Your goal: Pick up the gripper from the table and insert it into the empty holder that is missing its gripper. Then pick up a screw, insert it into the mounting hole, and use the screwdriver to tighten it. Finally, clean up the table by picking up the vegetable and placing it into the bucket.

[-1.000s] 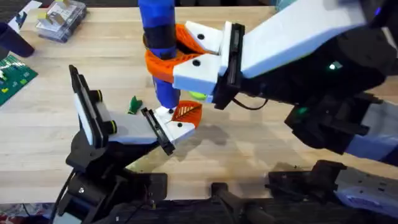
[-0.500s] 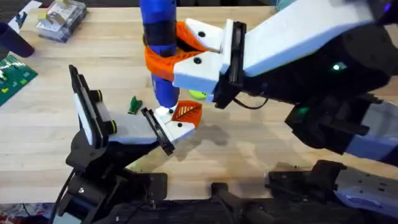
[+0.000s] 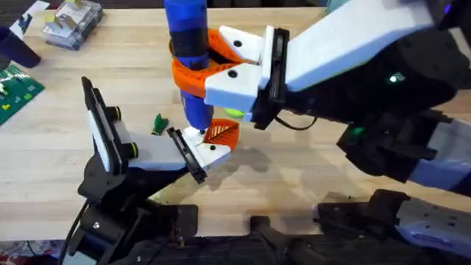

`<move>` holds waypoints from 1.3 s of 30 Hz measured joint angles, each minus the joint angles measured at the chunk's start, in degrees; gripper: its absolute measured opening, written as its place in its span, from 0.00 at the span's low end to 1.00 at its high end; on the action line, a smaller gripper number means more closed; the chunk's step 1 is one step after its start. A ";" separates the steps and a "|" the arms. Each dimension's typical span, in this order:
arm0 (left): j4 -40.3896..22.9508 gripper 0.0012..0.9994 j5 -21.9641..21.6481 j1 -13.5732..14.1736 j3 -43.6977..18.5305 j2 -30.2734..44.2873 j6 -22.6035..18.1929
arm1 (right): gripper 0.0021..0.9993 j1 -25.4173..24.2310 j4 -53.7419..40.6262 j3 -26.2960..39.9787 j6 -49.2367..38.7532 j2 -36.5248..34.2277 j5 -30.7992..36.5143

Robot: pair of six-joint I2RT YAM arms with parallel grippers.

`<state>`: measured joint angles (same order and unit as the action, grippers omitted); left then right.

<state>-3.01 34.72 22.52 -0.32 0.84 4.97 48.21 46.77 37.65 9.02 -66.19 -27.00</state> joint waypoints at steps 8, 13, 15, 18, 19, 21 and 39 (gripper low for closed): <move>0.00 0.01 0.00 0.00 0.00 0.00 0.00 | 0.05 0.00 -0.17 0.00 0.02 0.00 0.00; -0.02 0.01 0.00 0.00 0.00 0.00 0.02 | 0.05 0.00 -0.99 0.00 0.02 0.00 0.02; -0.02 0.01 0.00 0.00 0.00 0.00 0.00 | 0.05 0.02 -0.99 0.00 0.02 0.00 0.00; 0.00 0.01 0.00 0.00 0.00 0.00 0.02 | 0.05 0.00 -1.05 0.00 0.02 0.00 0.02; 0.00 0.01 0.00 0.00 0.00 0.00 0.00 | 0.05 0.00 -1.09 0.00 0.02 0.00 0.00; 0.00 0.01 0.00 0.00 0.00 0.00 0.00 | 0.05 0.00 -1.12 0.00 0.00 0.00 0.00; 0.47 0.01 0.12 0.05 -0.02 -0.14 -0.22 | 0.05 0.31 3.73 -0.40 0.17 -1.24 -0.84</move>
<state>-2.54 34.84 22.57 -0.34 0.70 4.75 48.51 50.50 37.25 9.18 -67.43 -27.84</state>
